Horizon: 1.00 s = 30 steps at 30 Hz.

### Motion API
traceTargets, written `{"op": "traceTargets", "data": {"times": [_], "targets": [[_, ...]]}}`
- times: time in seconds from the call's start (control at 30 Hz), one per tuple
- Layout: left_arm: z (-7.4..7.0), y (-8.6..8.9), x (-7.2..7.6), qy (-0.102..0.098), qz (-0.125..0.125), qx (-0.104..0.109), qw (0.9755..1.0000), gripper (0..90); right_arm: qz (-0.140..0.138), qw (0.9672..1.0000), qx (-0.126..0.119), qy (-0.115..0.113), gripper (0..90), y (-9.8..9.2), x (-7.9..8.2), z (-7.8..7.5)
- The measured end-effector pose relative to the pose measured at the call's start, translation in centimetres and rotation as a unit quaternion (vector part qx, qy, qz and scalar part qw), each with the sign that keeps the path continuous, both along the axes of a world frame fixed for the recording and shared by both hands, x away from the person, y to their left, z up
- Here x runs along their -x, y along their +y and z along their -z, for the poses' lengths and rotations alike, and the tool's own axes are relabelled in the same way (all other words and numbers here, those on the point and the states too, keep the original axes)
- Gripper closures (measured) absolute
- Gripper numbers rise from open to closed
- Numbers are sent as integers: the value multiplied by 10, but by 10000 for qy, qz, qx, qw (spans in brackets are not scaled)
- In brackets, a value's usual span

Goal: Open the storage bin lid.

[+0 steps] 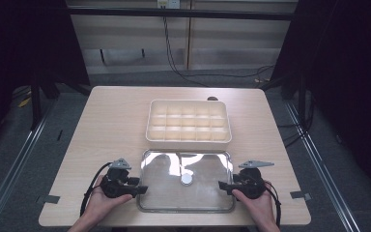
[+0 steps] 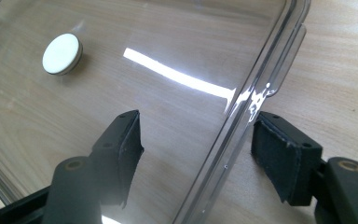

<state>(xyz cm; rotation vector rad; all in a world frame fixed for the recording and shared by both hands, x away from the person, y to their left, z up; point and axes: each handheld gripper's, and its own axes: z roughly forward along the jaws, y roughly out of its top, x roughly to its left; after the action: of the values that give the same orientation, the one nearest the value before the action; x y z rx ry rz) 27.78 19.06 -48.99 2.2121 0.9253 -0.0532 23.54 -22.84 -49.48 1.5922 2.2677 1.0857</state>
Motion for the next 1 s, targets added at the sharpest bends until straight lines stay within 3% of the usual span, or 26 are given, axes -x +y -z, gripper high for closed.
{"op": "traceTargets", "data": {"times": [0.07, 0.13, 0.3, 0.47, 0.6, 0.87, 1.0], "targets": [[0, 0, 0, -33, -108, -31, 9999, 448, 38, 10000, -12, -76, 331, -1, 1, -2], [0, 1, -1, -64, -201, -70, 9998, 469, 58, 9996, -83, -263, 323, -3, 2, -5], [-4, 4, -1, -164, -217, 108, 9996, 410, 22, 9987, -236, -458, 305, -7, 3, -9], [-13, 6, 3, -433, -261, 307, 9982, 350, -94, 9963, -447, -730, 288, -9, 8, -16], [-20, 7, 12, -747, -254, 287, 9965, 347, -136, 9956, -504, -783, 271, -11, 13, -21], [-32, 17, 23, -1066, -329, 505, 9925, 328, -242, 9891, -705, -1266, 233, -18, 30, -37], [-36, 23, 29, -1125, -413, 605, 9909, 323, -191, 9861, -780, -1453, 223, -22, 36, -46]]}}
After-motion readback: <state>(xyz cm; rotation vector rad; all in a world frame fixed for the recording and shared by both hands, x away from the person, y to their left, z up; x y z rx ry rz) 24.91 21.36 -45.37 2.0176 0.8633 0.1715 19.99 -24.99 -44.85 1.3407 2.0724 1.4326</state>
